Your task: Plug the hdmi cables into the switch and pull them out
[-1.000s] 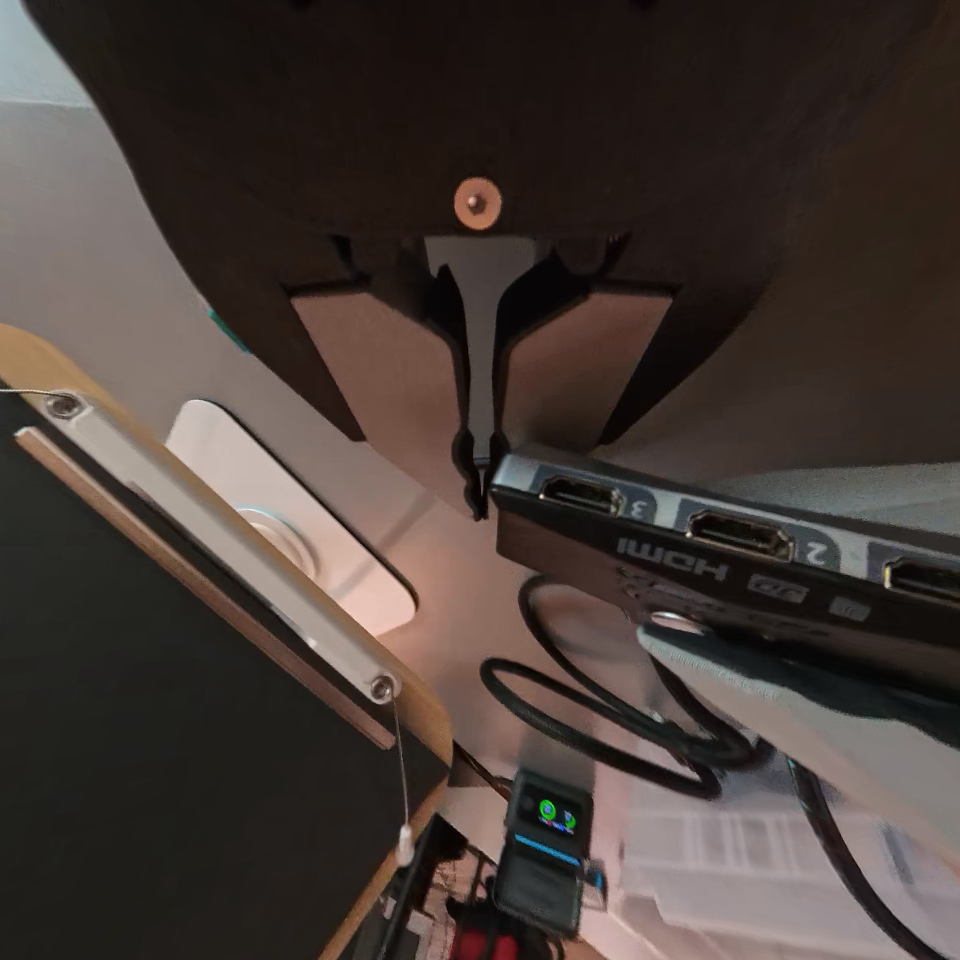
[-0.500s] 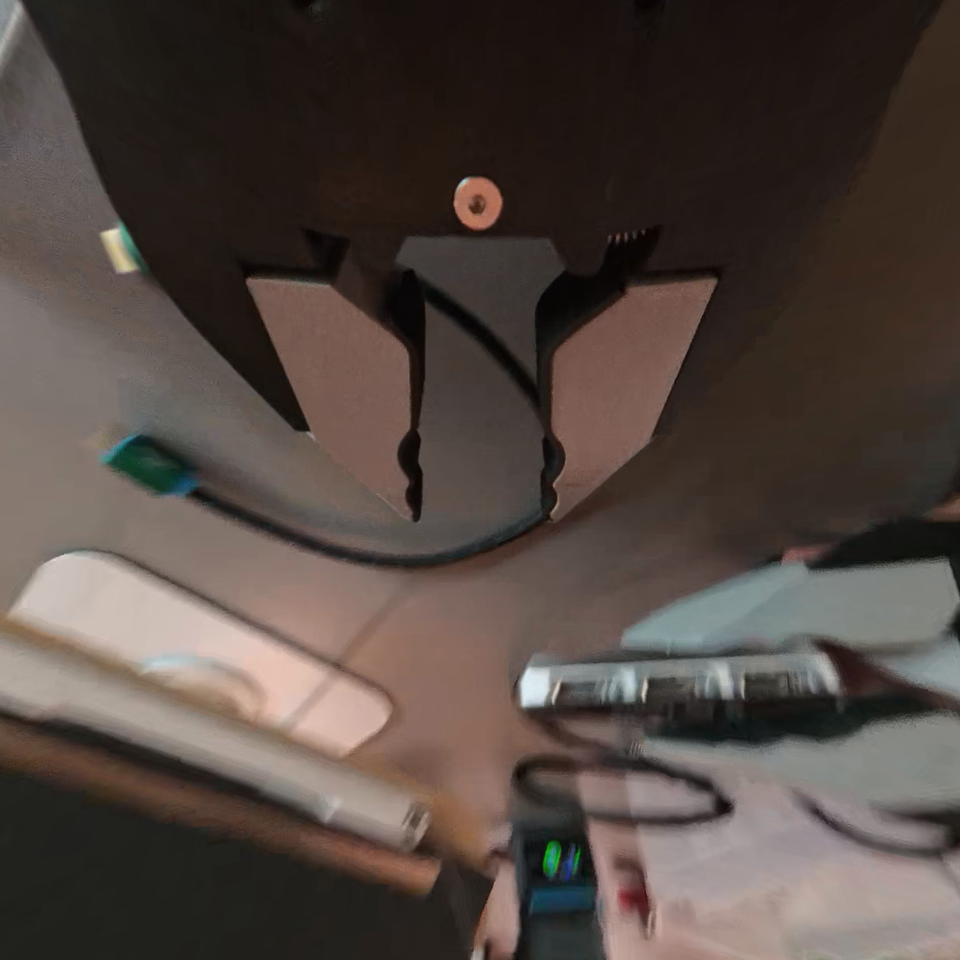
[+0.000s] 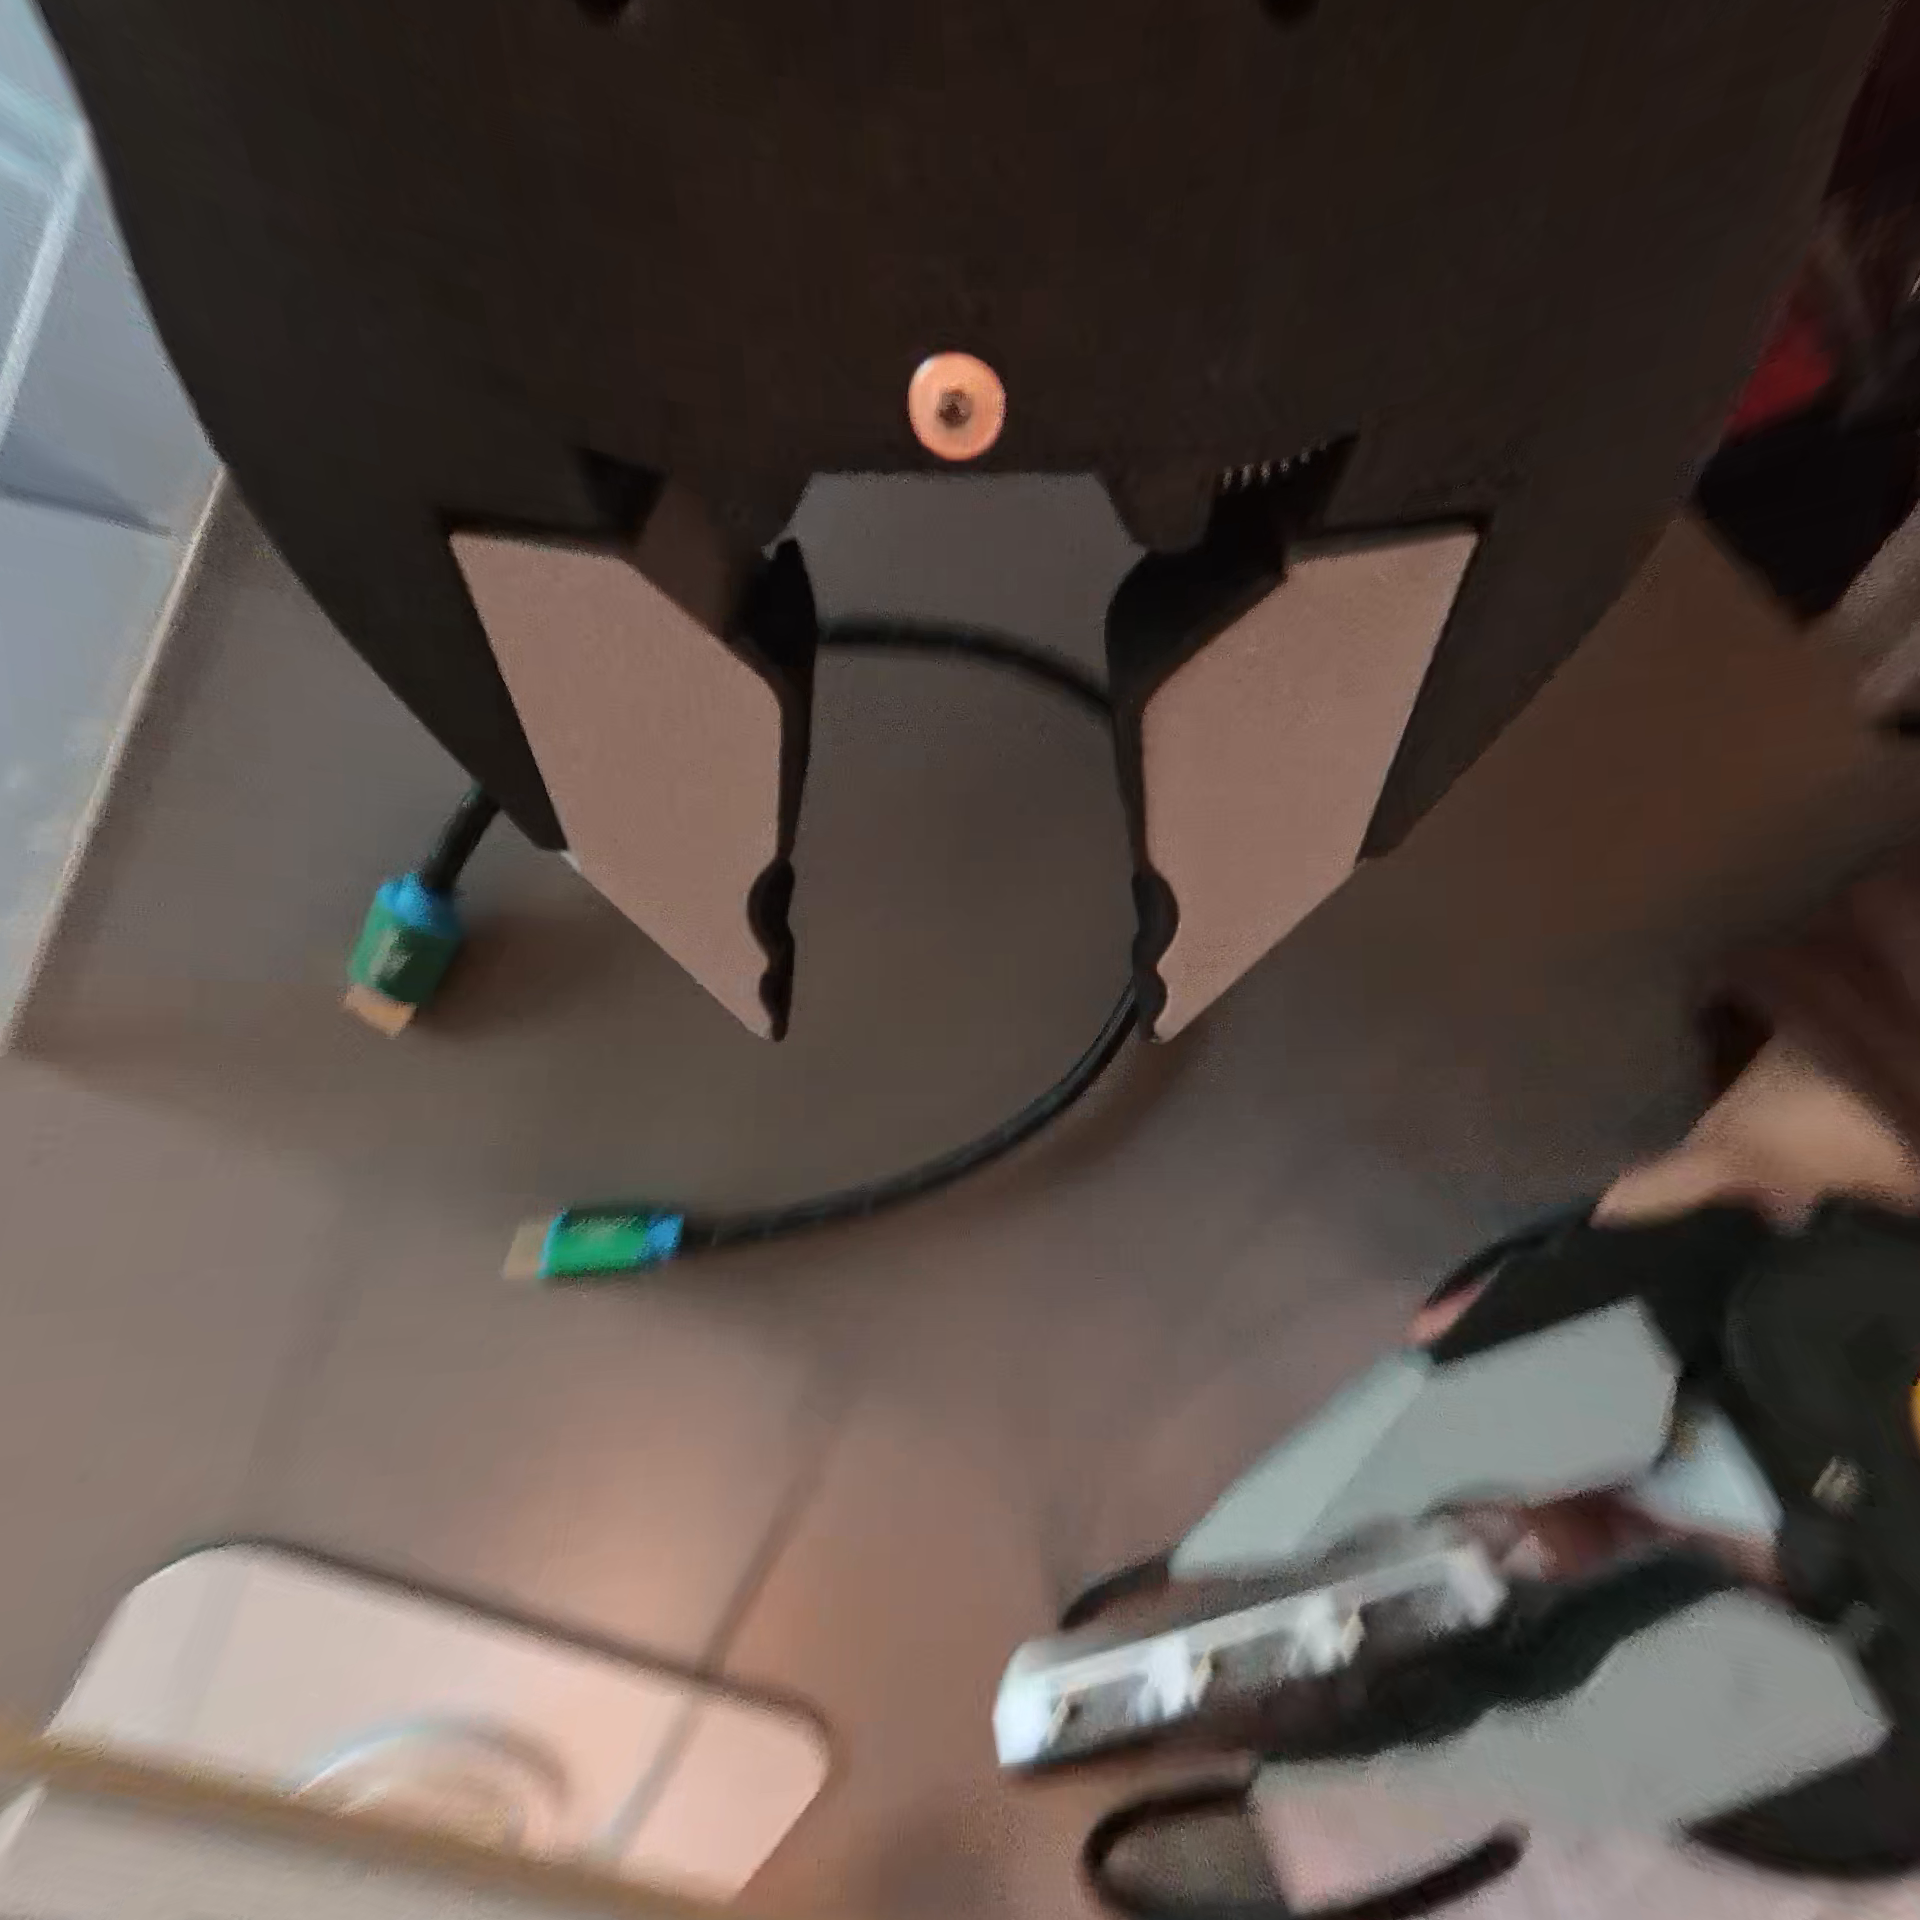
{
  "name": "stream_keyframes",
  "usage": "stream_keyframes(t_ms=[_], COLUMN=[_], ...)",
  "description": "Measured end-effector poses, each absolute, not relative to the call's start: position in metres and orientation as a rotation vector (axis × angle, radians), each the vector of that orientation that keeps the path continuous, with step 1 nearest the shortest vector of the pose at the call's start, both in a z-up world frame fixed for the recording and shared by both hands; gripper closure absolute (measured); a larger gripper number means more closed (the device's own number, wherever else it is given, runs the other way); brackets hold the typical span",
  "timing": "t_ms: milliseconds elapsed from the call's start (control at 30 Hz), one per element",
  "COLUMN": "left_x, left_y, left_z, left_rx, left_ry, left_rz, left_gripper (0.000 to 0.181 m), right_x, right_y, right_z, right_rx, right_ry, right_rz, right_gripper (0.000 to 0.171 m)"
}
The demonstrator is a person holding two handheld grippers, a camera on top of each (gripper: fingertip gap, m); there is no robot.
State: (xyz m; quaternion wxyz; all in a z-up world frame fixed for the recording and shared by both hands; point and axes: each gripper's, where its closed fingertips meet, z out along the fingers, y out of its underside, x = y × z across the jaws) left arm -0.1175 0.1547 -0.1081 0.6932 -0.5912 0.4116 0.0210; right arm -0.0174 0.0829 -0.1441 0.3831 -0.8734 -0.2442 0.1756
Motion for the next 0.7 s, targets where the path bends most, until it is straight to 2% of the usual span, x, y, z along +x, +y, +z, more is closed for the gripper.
stream_keyframes(t_ms=[100, 200, 300, 400, 467, 533, 600, 700], left_x=[-0.119, -0.12, -0.121, -0.122, -0.125, -0.128, -0.13, -0.13], left_y=[0.154, 0.155, 0.156, 0.158, 0.159, 0.16, 0.161, 0.162], left_z=[-0.111, -0.111, -0.11, -0.109, -0.107, -0.105, -0.104, -0.104], left_rx=[-1.319, -1.316, -1.311, -1.306, -1.309, -1.315, -1.319, -1.321], left_ry=[0.936, 0.939, 0.945, 0.947, 0.934, 0.916, 0.908, 0.91], left_rz=[0.065, 0.073, 0.098, 0.12, 0.122, 0.12, 0.121, 0.132], left_gripper=[0.153, 0.153, 0.153, 0.153, 0.153, 0.153, 0.153, 0.153], right_x=[-0.015, -0.013, -0.004, -0.011, -0.035, -0.052, -0.047, -0.027], right_y=[0.129, 0.161, 0.189, 0.206, 0.199, 0.177, 0.151, 0.145], right_z=[-0.158, -0.186, -0.203, -0.205, -0.205, -0.205, -0.205, -0.193], right_rx=[-2.237, -2.328, -2.369, -2.352, -2.312, -2.288, -2.278, -2.358], right_ry=[-0.458, -0.333, -0.314, -0.447, -0.692, -0.913, -1.114, -0.955], right_rz=[0.392, 0.431, 0.294, 0.211, 0.291, 0.39, 0.389, 0.346], right_gripper=[0.109, 0.1, 0.098, 0.113, 0.137, 0.123, 0.136, 0.131])
